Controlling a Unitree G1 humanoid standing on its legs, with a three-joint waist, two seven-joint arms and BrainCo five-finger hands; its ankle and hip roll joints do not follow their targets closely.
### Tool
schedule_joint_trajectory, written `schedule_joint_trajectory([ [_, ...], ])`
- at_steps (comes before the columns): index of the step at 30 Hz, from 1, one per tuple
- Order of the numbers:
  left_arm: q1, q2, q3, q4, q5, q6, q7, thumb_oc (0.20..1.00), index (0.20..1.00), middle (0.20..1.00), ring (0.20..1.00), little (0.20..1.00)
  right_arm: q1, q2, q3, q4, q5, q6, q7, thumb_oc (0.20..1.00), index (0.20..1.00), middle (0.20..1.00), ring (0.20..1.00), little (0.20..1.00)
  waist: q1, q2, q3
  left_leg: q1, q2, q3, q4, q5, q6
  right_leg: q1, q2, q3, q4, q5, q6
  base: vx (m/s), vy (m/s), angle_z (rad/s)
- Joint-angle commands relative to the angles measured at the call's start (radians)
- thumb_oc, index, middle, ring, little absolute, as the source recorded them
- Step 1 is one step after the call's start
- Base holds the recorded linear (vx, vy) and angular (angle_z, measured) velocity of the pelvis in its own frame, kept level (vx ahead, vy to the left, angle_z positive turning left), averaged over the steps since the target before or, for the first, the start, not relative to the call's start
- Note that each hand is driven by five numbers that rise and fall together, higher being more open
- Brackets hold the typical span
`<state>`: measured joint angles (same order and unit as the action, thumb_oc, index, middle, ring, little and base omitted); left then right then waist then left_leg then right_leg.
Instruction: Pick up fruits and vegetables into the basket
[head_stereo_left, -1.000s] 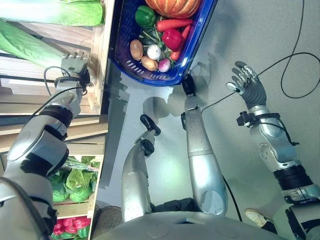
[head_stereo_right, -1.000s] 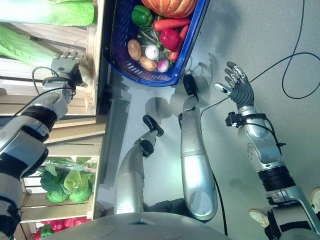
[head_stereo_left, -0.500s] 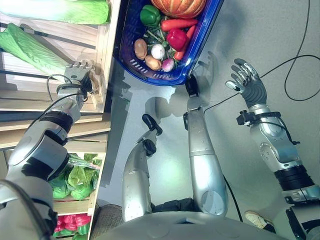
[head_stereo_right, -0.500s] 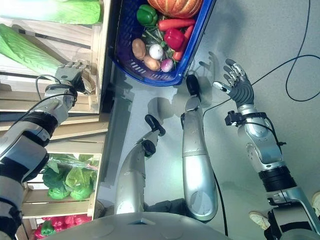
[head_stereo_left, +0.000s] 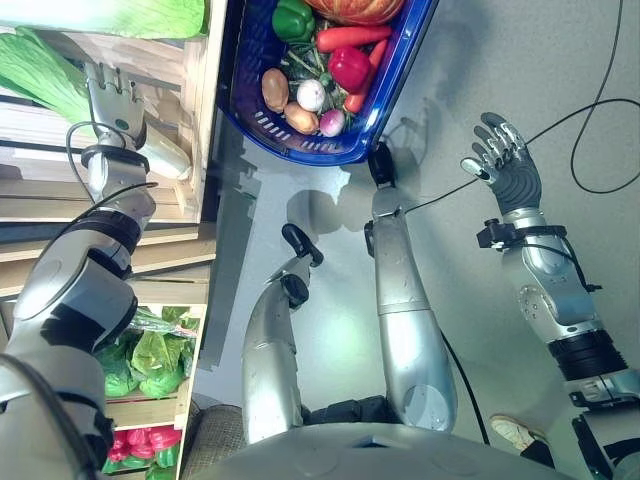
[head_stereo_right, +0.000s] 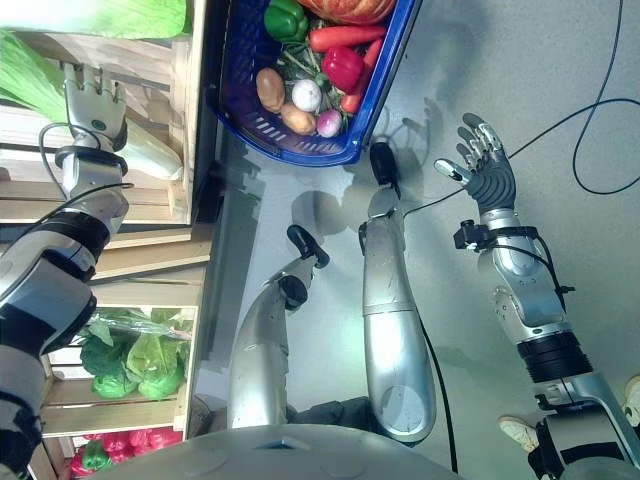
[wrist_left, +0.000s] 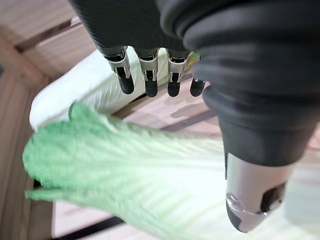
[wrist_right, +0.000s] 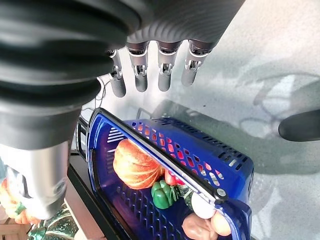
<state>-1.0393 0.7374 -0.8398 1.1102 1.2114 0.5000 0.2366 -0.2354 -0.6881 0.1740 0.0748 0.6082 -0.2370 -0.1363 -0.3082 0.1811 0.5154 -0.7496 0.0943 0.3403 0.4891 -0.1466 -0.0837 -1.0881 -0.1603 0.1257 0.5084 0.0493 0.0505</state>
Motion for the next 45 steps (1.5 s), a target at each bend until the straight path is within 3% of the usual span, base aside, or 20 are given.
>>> schedule_joint_trajectory([
  [1,0.020,0.134,0.014,-0.009,0.076,0.056,-0.089,1.000,1.000,1.000,1.000,1.000,0.027,0.013,0.013,-0.056,0.016,-0.054,-0.007,1.000,1.000,1.000,1.000,1.000,-0.034,-0.034,0.005,-0.142,0.020,-0.014,0.128,-0.018,0.005,0.001,-0.030,-0.002,-0.005,-0.059,0.079,0.01,0.022,-0.06],
  [7,0.054,0.145,0.022,-0.043,0.078,0.024,-0.124,1.000,1.000,1.000,1.000,1.000,0.046,0.019,-0.014,-0.081,0.009,-0.044,-0.013,1.000,1.000,1.000,1.000,1.000,-0.032,-0.025,0.005,-0.149,0.022,-0.007,0.141,-0.027,0.009,-0.007,-0.039,0.008,-0.012,-0.049,0.087,0.01,0.023,-0.03],
  [16,0.150,0.173,0.045,-0.068,0.023,-0.042,-0.098,1.000,1.000,1.000,1.000,1.000,0.070,0.012,-0.054,-0.110,0.024,-0.034,-0.032,1.000,1.000,1.000,1.000,1.000,-0.021,-0.007,0.005,-0.166,0.020,-0.005,0.161,-0.041,0.014,-0.023,-0.057,0.018,-0.025,-0.033,0.093,0.01,0.017,-0.02],
  [20,0.203,0.163,0.046,-0.096,-0.091,-0.072,-0.108,1.000,1.000,1.000,1.000,1.000,0.088,0.011,-0.067,-0.121,0.028,-0.027,-0.042,1.000,1.000,1.000,1.000,1.000,-0.018,0.000,0.005,-0.173,0.016,-0.005,0.172,-0.051,0.018,-0.029,-0.061,0.028,-0.025,-0.029,0.096,0.02,0.026,-0.01],
  [26,0.242,0.147,0.059,-0.132,-0.061,-0.017,-0.123,1.000,1.000,1.000,1.000,1.000,0.091,0.017,-0.071,-0.134,0.021,-0.023,-0.055,1.000,1.000,1.000,1.000,1.000,-0.010,0.000,0.005,-0.183,0.014,-0.007,0.174,-0.052,0.022,-0.034,-0.063,0.033,-0.033,-0.022,0.098,0.00,0.000,0.00],
  [36,0.216,0.172,0.093,-0.133,0.043,0.144,-0.079,1.000,1.000,1.000,1.000,1.000,0.085,0.013,-0.070,-0.156,0.007,-0.030,-0.075,1.000,1.000,1.000,1.000,1.000,-0.007,-0.001,0.005,-0.205,0.016,-0.006,0.192,-0.058,0.024,-0.057,-0.070,0.037,-0.021,-0.014,0.096,0.00,0.022,0.01],
  [43,0.163,0.194,0.092,-0.088,0.084,0.200,-0.131,1.000,1.000,1.000,1.000,1.000,0.086,0.004,-0.067,-0.149,0.002,-0.057,-0.071,1.000,1.000,1.000,1.000,1.000,-0.020,-0.004,0.005,-0.225,0.023,-0.001,0.223,-0.073,0.026,-0.082,-0.070,0.049,-0.001,-0.012,0.091,0.00,0.045,0.01],
  [44,0.151,0.198,0.085,-0.071,0.071,0.199,-0.135,0.570,0.570,0.570,0.570,0.570,0.085,0.001,-0.065,-0.142,0.005,-0.063,-0.067,1.000,1.000,1.000,1.000,1.000,-0.023,-0.006,0.005,-0.227,0.025,0.000,0.228,-0.075,0.026,-0.085,-0.069,0.051,0.003,-0.012,0.090,0.00,0.000,0.00],
  [45,0.143,0.197,0.081,-0.058,0.054,0.203,-0.129,0.200,0.200,0.200,0.200,0.200,0.083,0.001,-0.062,-0.135,0.007,-0.071,-0.065,1.000,1.000,1.000,1.000,1.000,-0.026,-0.008,0.005,-0.230,0.027,0.000,0.235,-0.077,0.026,-0.088,-0.068,0.053,0.008,-0.013,0.089,0.00,0.034,-0.04],
])
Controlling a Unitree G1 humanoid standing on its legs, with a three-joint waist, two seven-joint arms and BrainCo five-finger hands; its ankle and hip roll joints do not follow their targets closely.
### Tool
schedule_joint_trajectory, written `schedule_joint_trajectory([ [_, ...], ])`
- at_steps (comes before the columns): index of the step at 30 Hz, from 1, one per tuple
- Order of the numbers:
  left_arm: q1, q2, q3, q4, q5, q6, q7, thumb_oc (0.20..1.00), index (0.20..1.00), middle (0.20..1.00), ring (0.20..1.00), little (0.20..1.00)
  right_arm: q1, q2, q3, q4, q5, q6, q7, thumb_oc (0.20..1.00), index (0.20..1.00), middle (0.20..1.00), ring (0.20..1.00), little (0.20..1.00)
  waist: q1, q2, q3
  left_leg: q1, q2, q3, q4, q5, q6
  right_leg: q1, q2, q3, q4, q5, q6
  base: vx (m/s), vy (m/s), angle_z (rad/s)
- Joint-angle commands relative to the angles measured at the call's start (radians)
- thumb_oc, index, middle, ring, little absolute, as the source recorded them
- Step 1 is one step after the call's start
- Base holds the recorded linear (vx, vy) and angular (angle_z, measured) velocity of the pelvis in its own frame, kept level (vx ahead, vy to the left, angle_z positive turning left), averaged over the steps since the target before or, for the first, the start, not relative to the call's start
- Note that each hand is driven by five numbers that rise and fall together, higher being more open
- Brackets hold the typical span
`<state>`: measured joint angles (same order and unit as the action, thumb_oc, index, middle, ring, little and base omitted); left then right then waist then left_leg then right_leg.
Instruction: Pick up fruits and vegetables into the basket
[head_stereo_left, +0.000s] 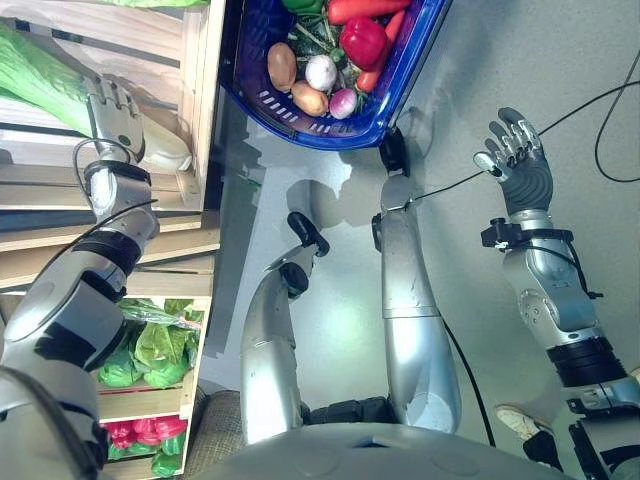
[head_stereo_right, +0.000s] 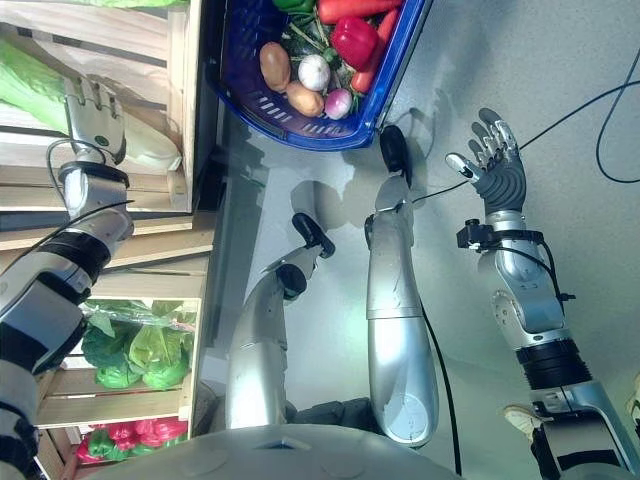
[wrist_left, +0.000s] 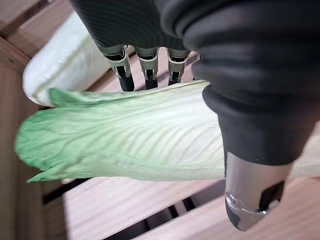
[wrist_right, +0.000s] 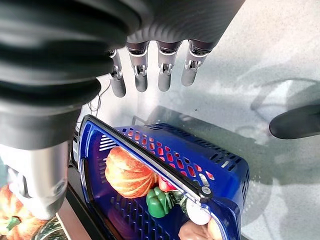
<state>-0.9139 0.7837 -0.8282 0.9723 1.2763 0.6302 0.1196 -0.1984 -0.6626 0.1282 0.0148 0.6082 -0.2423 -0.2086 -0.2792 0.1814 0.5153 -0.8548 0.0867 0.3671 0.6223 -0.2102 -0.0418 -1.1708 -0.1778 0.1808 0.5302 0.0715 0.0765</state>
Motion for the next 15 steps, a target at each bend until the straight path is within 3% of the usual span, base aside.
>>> schedule_joint_trajectory([
  [1,0.014,0.149,0.067,0.090,-0.032,0.071,0.003,0.200,0.200,0.200,0.200,0.200,0.045,-0.025,-0.014,-0.071,0.008,-0.072,0.007,1.000,1.000,1.000,1.000,1.000,-0.057,-0.010,0.005,-0.128,0.036,-0.027,0.108,-0.016,-0.015,-0.008,-0.049,0.000,-0.009,-0.037,0.062,0.00,0.026,-0.04],
  [4,0.000,0.146,0.057,0.114,-0.137,0.064,0.065,0.200,0.200,0.200,0.200,0.200,0.043,-0.025,-0.008,-0.060,0.011,-0.086,0.011,1.000,1.000,1.000,1.000,1.000,-0.063,-0.018,0.005,-0.140,0.041,-0.029,0.128,-0.024,-0.014,-0.016,-0.043,0.005,0.004,-0.040,0.059,0.00,0.004,-0.03],
  [10,-0.048,0.136,0.061,0.127,-0.481,0.067,0.269,0.200,0.200,0.200,0.200,0.200,0.054,-0.016,-0.002,-0.053,0.012,-0.118,0.025,1.000,1.000,1.000,1.000,1.000,-0.066,-0.044,0.005,-0.128,0.040,-0.044,0.122,-0.023,-0.013,0.009,-0.030,-0.001,0.008,-0.052,0.059,-0.01,-0.016,-0.02],
  [15,-0.067,0.136,0.079,0.113,-0.564,0.015,0.388,0.200,0.200,0.200,0.200,0.200,0.073,-0.011,-0.003,-0.068,0.002,-0.140,0.034,1.000,1.000,1.000,1.000,1.000,-0.058,-0.062,0.005,-0.071,0.033,-0.056,0.076,-0.004,-0.019,0.073,-0.034,-0.028,-0.014,-0.058,0.063,-0.03,-0.070,0.04],
])
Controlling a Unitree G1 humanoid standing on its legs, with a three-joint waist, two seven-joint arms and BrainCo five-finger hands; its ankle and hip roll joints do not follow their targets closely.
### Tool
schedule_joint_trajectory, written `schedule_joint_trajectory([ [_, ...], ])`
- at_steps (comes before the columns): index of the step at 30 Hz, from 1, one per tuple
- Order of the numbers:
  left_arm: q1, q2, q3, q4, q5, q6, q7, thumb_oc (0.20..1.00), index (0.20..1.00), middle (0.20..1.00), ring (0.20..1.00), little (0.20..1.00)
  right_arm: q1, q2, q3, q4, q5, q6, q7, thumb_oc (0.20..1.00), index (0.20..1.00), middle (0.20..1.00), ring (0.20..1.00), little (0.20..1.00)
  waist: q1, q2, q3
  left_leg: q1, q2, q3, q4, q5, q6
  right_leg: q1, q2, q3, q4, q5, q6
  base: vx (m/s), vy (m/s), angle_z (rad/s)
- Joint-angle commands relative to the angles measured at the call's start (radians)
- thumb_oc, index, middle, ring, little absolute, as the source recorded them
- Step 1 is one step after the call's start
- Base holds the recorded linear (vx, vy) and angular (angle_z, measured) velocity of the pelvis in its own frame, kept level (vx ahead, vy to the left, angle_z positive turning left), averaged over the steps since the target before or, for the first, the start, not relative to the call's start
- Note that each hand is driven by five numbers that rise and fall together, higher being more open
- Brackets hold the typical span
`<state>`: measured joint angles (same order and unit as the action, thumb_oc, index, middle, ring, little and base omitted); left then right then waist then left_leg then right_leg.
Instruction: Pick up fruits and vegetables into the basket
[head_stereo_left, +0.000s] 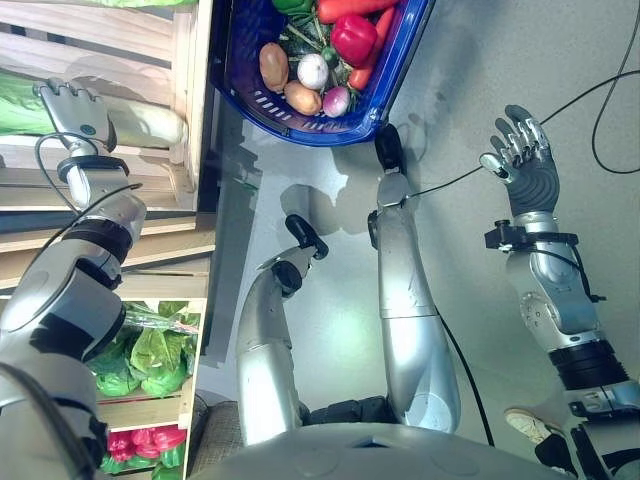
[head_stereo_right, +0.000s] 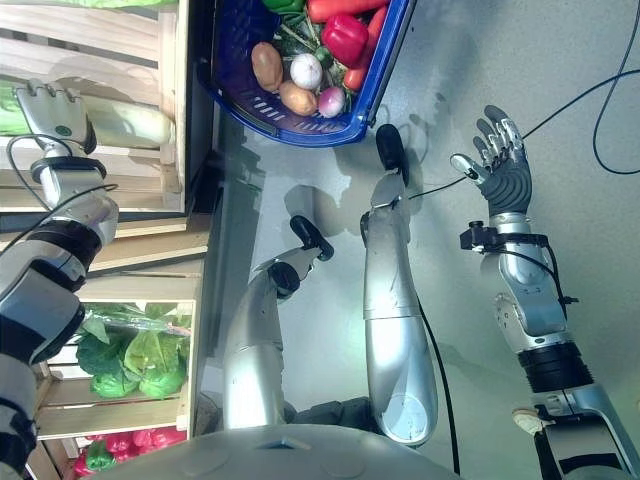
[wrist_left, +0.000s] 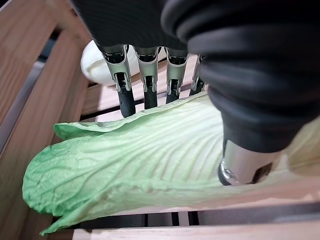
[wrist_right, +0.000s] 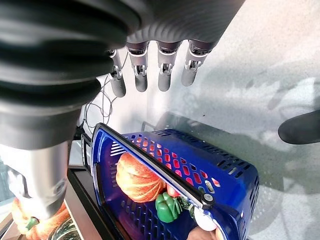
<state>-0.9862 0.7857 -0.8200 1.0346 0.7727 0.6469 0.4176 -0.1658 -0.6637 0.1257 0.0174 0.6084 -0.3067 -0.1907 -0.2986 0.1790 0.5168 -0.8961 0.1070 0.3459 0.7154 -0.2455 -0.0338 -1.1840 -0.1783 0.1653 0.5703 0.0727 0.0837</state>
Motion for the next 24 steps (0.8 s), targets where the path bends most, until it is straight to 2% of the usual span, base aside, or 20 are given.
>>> schedule_joint_trajectory([
  [1,0.007,0.132,0.076,0.044,-0.060,-0.013,0.108,0.200,0.200,0.200,0.200,0.200,0.044,-0.008,-0.001,-0.072,-0.001,-0.077,0.020,1.000,1.000,1.000,1.000,1.000,-0.036,-0.062,0.003,-0.013,0.011,-0.038,-0.030,0.037,-0.029,0.103,-0.034,-0.020,-0.058,-0.061,0.056,-0.02,-0.050,0.03],
  [6,0.008,0.130,0.095,0.017,-0.045,-0.055,0.149,0.200,0.200,0.200,0.200,0.200,0.057,-0.008,-0.008,-0.080,-0.009,-0.080,0.032,1.000,1.000,1.000,1.000,1.000,-0.033,-0.074,0.003,0.053,0.009,-0.042,-0.083,0.062,-0.036,0.169,-0.036,-0.045,-0.078,-0.068,0.061,-0.02,-0.047,0.07],
  [13,0.052,0.141,0.155,0.001,-0.223,-0.175,0.278,0.200,0.200,0.200,0.200,0.200,0.089,-0.011,-0.031,-0.095,-0.018,-0.090,0.052,1.000,1.000,1.000,1.000,1.000,-0.012,-0.082,0.003,0.139,-0.009,-0.063,-0.152,0.095,-0.041,0.261,-0.034,-0.083,-0.083,-0.093,0.053,-0.01,-0.048,0.05],
  [15,0.101,0.136,0.208,-0.031,-0.346,-0.243,0.319,0.200,0.200,0.200,0.200,0.200,0.104,-0.006,-0.034,-0.103,-0.065,-0.094,0.043,1.000,1.000,1.000,1.000,1.000,-0.001,-0.083,0.003,0.165,-0.015,-0.069,-0.166,0.102,-0.042,0.293,-0.034,-0.095,-0.082,-0.102,0.050,0.01,-0.065,0.06],
  [16,0.143,0.133,0.260,-0.059,-0.436,-0.307,0.338,0.200,0.200,0.200,0.200,0.200,0.110,-0.004,-0.038,-0.109,-0.089,-0.086,0.036,1.000,1.000,1.000,1.000,1.000,0.009,-0.084,0.003,0.185,-0.017,-0.076,-0.178,0.108,-0.042,0.319,-0.035,-0.105,-0.085,-0.107,0.049,0.01,-0.085,0.07],
  [17,0.160,0.129,0.286,-0.072,-0.451,-0.326,0.333,0.200,0.200,0.200,0.200,0.200,0.112,-0.002,-0.038,-0.110,-0.101,-0.085,0.033,1.000,1.000,1.000,1.000,1.000,0.015,-0.086,0.003,0.193,-0.018,-0.080,-0.184,0.110,-0.042,0.330,-0.034,-0.110,-0.086,-0.110,0.048,0.01,-0.117,0.15],
  [20,0.276,0.093,0.451,-0.188,-0.548,-0.477,0.308,0.200,0.200,0.200,0.200,0.200,0.117,0.002,-0.043,-0.127,-0.210,-0.057,0.013,1.000,1.000,1.000,1.000,1.000,0.051,-0.094,0.003,0.245,-0.026,-0.105,-0.213,0.119,-0.040,0.395,-0.031,-0.138,-0.087,-0.130,0.043,0.01,-0.125,0.19],
  [22,0.347,0.071,0.534,-0.287,-0.558,-0.526,0.295,0.200,0.200,0.200,0.200,0.200,0.112,-0.002,-0.050,-0.151,-0.235,-0.032,0.021,1.000,1.000,1.000,1.000,1.000,0.070,-0.097,0.003,0.270,-0.028,-0.119,-0.229,0.126,-0.039,0.425,-0.029,-0.152,-0.084,-0.140,0.041,-0.02,-0.137,0.19],
  [23,0.362,0.069,0.554,-0.323,-0.566,-0.535,0.277,0.200,0.200,0.200,0.200,0.200,0.104,-0.003,-0.056,-0.162,-0.232,-0.022,0.027,1.000,1.000,1.000,1.000,1.000,0.076,-0.100,0.003,0.262,-0.030,-0.114,-0.242,0.155,-0.031,0.421,-0.030,-0.160,-0.097,-0.115,0.033,-0.06,-0.139,0.19],
  [24,0.389,0.064,0.578,-0.368,-0.582,-0.557,0.263,0.200,0.200,0.200,0.200,0.200,0.098,-0.005,-0.062,-0.176,-0.227,-0.005,0.038,1.000,1.000,1.000,1.000,1.000,0.085,-0.102,0.003,0.275,-0.031,-0.120,-0.251,0.158,-0.030,0.439,-0.030,-0.168,-0.099,-0.119,0.032,-0.06,-0.129,0.19],
])
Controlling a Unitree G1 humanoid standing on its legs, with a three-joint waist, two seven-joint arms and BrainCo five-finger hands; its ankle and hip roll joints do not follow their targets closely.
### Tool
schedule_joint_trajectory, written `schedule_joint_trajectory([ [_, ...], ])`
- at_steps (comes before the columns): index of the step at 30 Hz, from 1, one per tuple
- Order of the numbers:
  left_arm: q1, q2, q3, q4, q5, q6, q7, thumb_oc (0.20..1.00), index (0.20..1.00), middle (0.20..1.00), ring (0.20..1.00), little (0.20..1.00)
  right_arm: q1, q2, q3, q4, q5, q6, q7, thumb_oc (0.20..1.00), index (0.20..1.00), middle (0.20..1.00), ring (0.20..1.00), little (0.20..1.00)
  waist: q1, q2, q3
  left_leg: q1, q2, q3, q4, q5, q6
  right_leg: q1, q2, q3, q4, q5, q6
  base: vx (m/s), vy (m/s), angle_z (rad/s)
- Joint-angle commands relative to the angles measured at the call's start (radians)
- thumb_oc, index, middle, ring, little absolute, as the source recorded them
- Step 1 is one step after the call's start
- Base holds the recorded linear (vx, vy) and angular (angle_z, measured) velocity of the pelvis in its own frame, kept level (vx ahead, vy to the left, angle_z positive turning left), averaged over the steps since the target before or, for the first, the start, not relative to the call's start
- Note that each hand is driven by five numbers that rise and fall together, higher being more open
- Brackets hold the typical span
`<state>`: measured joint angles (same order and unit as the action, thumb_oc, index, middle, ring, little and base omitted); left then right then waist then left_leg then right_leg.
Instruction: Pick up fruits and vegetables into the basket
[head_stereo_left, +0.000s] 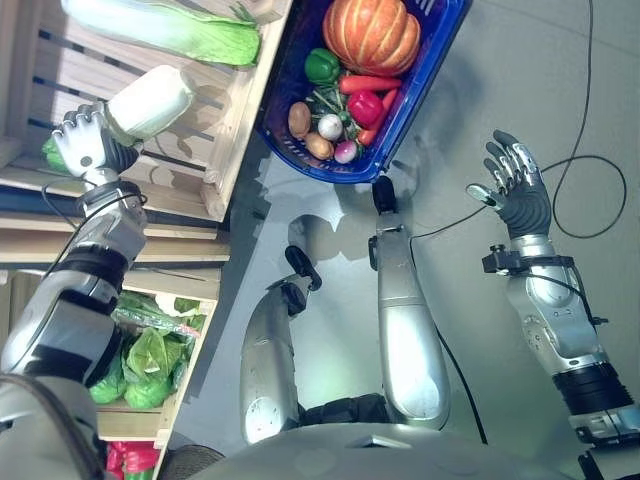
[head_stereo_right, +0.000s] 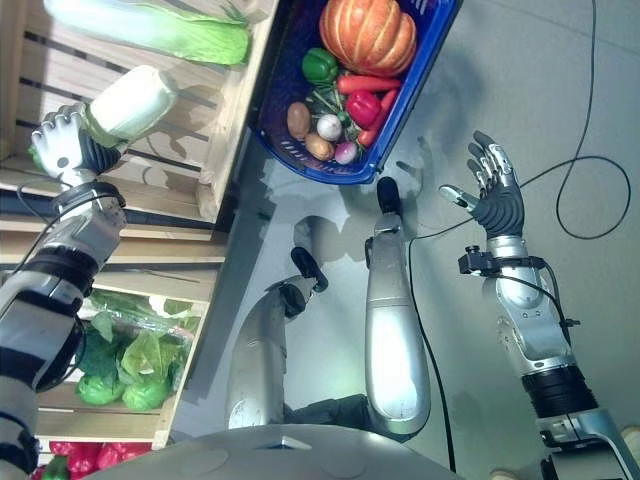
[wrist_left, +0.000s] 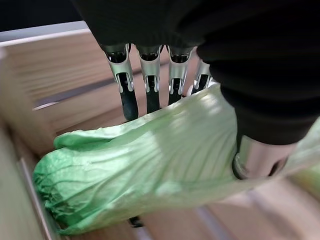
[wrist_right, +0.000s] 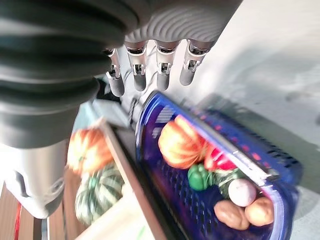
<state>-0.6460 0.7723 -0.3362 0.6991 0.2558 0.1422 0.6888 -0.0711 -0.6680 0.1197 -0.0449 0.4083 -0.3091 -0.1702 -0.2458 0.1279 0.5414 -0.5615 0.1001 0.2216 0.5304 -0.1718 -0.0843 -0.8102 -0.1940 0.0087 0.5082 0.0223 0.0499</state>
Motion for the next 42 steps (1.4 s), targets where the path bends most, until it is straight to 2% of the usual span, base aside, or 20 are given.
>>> schedule_joint_trajectory([
  [1,0.072,0.073,0.107,-0.071,-0.072,-0.066,-0.011,0.200,0.200,0.200,0.200,0.200,-0.002,-0.001,-0.059,-0.122,-0.029,0.007,0.023,1.000,1.000,1.000,1.000,1.000,0.040,-0.053,-0.021,-0.050,-0.026,-0.001,-0.070,0.085,0.021,0.079,-0.012,-0.018,-0.038,-0.072,0.064,0.01,-0.129,0.27],
  [3,0.132,0.052,0.151,-0.184,-0.119,-0.120,-0.062,0.200,0.200,0.200,0.200,0.200,-0.030,0.000,-0.069,-0.144,-0.039,0.030,0.030,1.000,1.000,1.000,1.000,1.000,0.070,-0.060,-0.021,-0.018,-0.029,-0.019,-0.084,0.088,0.023,0.122,-0.005,-0.037,-0.038,-0.086,0.059,0.02,-0.171,0.24],
  [6,0.194,0.029,0.194,-0.318,-0.156,-0.147,-0.131,0.200,0.200,0.200,0.200,0.200,-0.071,0.010,-0.074,-0.176,-0.039,0.076,0.044,1.000,1.000,1.000,1.000,1.000,0.097,-0.067,-0.021,0.023,-0.034,-0.040,-0.097,0.086,0.026,0.176,0.003,-0.056,-0.036,-0.104,0.053,0.03,-0.134,0.12],
  [10,0.225,0.021,0.207,-0.473,-0.164,-0.149,-0.244,0.200,0.200,0.200,0.200,0.200,-0.165,0.007,-0.050,-0.225,-0.082,0.158,0.110,1.000,1.000,1.000,1.000,1.000,0.134,-0.081,-0.021,0.073,-0.031,-0.062,-0.107,0.084,0.029,0.246,0.012,-0.082,-0.032,-0.127,0.044,0.03,-0.148,0.14],
  [14,0.235,0.021,0.199,-0.571,-0.160,-0.141,-0.341,0.200,0.200,0.200,0.200,0.200,-0.241,0.010,-0.014,-0.260,-0.041,0.218,0.162,1.000,1.000,1.000,1.000,1.000,0.160,-0.094,-0.021,0.110,-0.026,-0.081,-0.120,0.092,0.030,0.302,0.013,-0.099,-0.040,-0.133,0.040,0.04,-0.129,0.17],
  [20,0.205,0.020,0.155,-0.679,-0.120,-0.127,-0.453,0.200,0.200,0.200,0.200,0.200,-0.346,0.050,0.058,-0.305,0.023,0.294,0.176,1.000,1.000,1.000,1.000,1.000,0.197,-0.106,-0.022,0.160,-0.025,-0.099,-0.143,0.098,0.032,0.376,0.017,-0.122,-0.073,-0.132,0.039,0.02,-0.112,0.13],
  [23,0.191,0.012,0.134,-0.699,-0.096,-0.145,-0.467,0.200,0.200,0.200,0.200,0.200,-0.387,0.070,0.095,-0.315,0.011,0.322,0.169,1.000,1.000,1.000,1.000,1.000,0.208,-0.108,-0.022,0.173,-0.024,-0.105,-0.144,0.097,0.031,0.400,0.018,-0.131,-0.085,-0.131,0.038,0.01,-0.078,0.12],
  [29,0.144,0.000,0.065,-0.736,-0.028,-0.129,-0.508,0.200,0.200,0.200,0.200,0.200,-0.473,0.096,0.189,-0.326,-0.006,0.403,0.152,1.000,1.000,1.000,1.000,1.000,0.231,-0.116,-0.035,0.199,-0.018,-0.112,-0.151,0.096,0.027,0.444,0.019,-0.144,-0.110,-0.129,0.036,0.02,-0.059,0.09],
  [42,0.058,-0.032,-0.080,-0.753,0.182,-0.114,-0.498,0.200,0.200,0.200,0.200,0.200,-0.551,0.130,0.308,-0.279,0.006,0.469,0.047,1.000,1.000,1.000,1.000,1.000,0.257,-0.144,-0.059,0.242,-0.012,-0.118,-0.172,0.089,0.024,0.510,0.011,-0.153,-0.166,-0.112,0.044,0.02,-0.029,0.06],
])
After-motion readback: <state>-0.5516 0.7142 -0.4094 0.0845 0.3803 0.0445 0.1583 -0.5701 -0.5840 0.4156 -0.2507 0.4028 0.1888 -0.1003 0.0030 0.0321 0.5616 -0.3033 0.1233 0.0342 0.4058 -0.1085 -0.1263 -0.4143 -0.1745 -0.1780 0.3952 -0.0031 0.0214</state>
